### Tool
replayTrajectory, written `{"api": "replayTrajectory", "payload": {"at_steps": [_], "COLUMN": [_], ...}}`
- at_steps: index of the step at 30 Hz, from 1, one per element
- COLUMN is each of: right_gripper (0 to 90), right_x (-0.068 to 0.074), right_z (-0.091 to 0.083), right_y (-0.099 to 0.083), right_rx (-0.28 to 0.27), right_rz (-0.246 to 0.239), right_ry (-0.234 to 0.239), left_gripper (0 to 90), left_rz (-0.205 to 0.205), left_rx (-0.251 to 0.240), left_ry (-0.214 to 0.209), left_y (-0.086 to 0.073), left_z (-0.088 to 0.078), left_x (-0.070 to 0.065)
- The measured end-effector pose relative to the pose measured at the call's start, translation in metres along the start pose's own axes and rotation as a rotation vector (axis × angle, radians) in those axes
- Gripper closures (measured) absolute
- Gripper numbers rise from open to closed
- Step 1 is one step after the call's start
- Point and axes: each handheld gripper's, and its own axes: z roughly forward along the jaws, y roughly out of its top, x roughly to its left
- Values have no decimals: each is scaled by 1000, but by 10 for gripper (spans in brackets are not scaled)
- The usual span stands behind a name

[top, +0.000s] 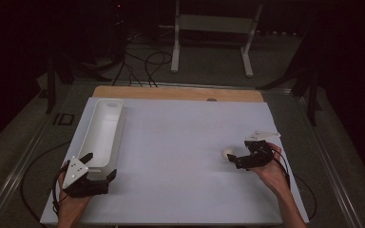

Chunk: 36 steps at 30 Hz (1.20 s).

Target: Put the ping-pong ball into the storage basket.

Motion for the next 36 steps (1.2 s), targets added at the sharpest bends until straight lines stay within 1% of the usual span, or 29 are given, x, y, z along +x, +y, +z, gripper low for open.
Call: {"api": "replayTrajectory", "payload": {"at_steps": [6,9,12,19,27,36], "right_gripper": [73,73,73,73,74,74], "right_x": [0,1,1,2,3,3], "right_z": [4,5,7,13,19,26], "right_y": [1,1,1,2,1,1], "right_rx": [5,5,8,15,12,24], "right_rz": [4,11,7,13,45,56], "right_ry": [0,-5,-15,-17,-21,-20], "left_gripper": [0,0,0,0,0,0], "left_rz": [2,2,1,2,2,4], "left_rx": [1,1,-1,1,1,4], "left_ry": [-1,-1,-2,-1,-1,0], "left_y": [0,0,0,0,0,0], "left_z": [0,0,0,0,0,0], "left_x": [0,0,0,0,0,0]}}
